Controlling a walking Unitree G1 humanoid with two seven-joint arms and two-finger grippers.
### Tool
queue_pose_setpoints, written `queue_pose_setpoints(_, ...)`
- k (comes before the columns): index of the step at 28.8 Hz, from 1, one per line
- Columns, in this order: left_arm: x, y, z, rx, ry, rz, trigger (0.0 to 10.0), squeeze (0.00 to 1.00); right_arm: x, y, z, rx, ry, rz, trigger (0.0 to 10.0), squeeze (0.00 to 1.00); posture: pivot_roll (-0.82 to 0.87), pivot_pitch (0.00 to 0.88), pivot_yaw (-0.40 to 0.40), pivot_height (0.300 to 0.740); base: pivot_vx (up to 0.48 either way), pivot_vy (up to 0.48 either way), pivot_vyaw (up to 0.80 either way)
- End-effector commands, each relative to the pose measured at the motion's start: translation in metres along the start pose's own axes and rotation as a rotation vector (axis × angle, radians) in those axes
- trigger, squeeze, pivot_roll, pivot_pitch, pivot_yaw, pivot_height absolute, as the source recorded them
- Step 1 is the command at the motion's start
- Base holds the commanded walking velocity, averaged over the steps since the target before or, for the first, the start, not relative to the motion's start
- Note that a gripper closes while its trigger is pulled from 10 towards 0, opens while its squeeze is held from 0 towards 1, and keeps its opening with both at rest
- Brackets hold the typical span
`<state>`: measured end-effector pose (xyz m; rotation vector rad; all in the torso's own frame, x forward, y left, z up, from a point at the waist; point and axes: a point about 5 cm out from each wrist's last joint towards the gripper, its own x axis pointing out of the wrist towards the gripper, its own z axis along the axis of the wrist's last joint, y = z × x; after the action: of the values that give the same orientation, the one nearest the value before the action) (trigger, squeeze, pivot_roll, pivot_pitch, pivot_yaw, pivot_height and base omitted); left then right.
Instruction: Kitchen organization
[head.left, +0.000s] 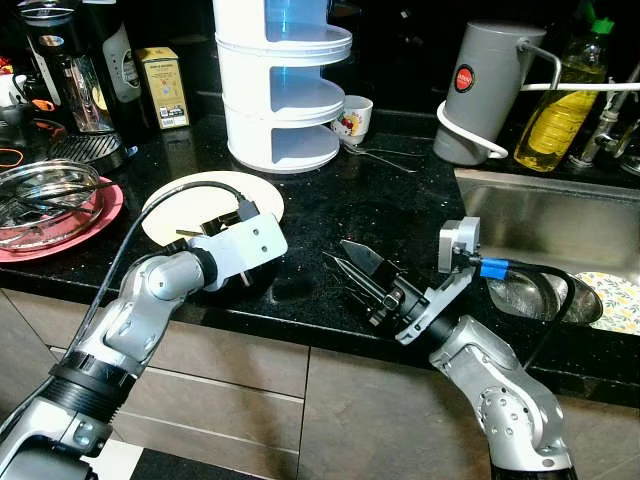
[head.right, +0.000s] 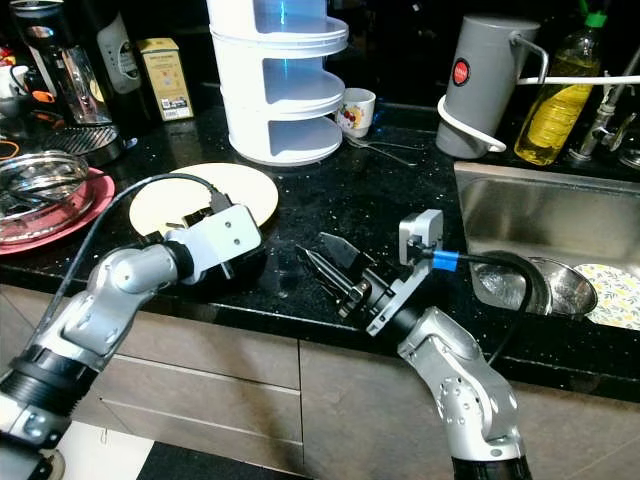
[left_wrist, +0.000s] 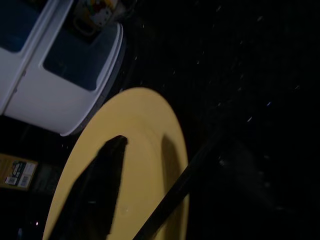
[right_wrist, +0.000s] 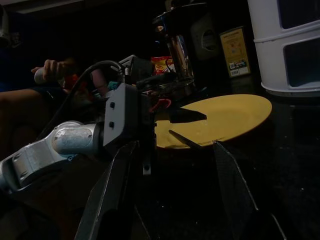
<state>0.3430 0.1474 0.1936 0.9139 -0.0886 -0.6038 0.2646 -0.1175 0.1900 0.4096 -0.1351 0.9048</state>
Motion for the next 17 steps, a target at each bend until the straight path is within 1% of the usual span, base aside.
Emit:
queue_pose_setpoints(1, 0.0012, -0.0039, -0.0074, 0.012, 0.031, -0.025, 0.0, 0.00, -0.0004, 0.0041, 0.0015, -0.004, 0.003, 0.018, 10.0, 0.00, -0.12, 0.000, -0.013, 0.740, 0.000, 0.000, 0.00)
queue_pose_setpoints(13, 0.0033, -0.0020, -0.0054, 0.009, 0.004, -0.007, 0.0, 0.00, 0.0001, 0.0053, 0.0014, -0.003, 0.001, 0.006, 10.0, 0.00, -0.12, 0.000, -0.014, 0.740, 0.000, 0.000, 0.00)
queue_pose_setpoints(17, 0.0031, 0.0017, -0.0044, 0.004, -0.003, 0.016, 0.0, 0.00, 0.0010, 0.0051, 0.0012, -0.001, 0.003, 0.005, 10.0, 0.00, -0.12, 0.000, -0.017, 0.740, 0.000, 0.000, 0.00)
